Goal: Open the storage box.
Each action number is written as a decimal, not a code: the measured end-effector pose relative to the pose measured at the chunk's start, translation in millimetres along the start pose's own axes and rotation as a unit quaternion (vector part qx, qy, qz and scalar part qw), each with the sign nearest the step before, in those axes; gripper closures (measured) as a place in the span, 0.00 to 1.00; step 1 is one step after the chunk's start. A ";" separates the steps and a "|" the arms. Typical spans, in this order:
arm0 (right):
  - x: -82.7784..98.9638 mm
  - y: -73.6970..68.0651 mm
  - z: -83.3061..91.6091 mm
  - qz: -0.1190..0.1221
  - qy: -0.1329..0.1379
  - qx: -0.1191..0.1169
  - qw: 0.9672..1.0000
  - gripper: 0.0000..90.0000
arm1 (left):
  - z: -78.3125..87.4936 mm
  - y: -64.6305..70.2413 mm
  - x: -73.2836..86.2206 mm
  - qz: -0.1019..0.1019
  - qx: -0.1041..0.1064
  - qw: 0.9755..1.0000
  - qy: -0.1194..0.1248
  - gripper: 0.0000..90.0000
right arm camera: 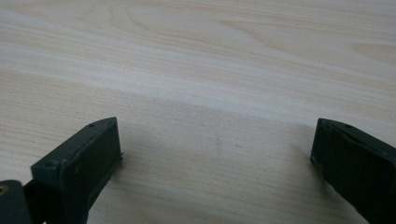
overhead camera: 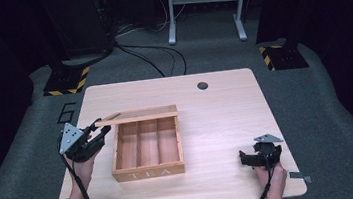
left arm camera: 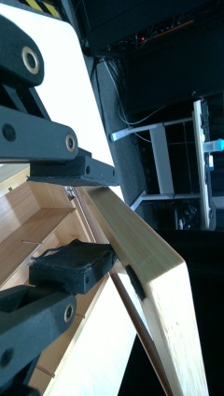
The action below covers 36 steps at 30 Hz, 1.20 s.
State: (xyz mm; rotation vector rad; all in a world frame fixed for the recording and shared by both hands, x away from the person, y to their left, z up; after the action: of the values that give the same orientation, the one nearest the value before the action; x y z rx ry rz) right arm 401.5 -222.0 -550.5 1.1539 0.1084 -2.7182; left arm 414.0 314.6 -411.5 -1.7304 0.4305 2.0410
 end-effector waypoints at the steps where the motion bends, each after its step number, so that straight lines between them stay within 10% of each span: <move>1: 0.0 0.0 0.0 0.000 0.000 0.000 1.000 0.01 | 0.2 0.2 0.2 0.001 -0.001 1.000 0.000 0.67; 36: 0.0 0.0 0.0 0.000 0.000 0.000 1.000 0.01 | 10.3 12.2 19.3 0.004 0.030 0.999 -0.022 0.51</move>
State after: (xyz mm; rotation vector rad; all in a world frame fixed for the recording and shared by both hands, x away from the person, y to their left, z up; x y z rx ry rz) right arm 401.5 -222.0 -550.5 1.1540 0.1080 -2.7183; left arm 396.5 311.6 -429.2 -1.6485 0.4808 2.0468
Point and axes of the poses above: each handheld gripper's, and its own axes: z roughly backward along the jaws, x roughly out of its underside, y roughly to its right, the point moved 3 cm from there along -z, roughly forward along the jaws, and after that the axes turned 1 degree about x, right-handed, at the moved point
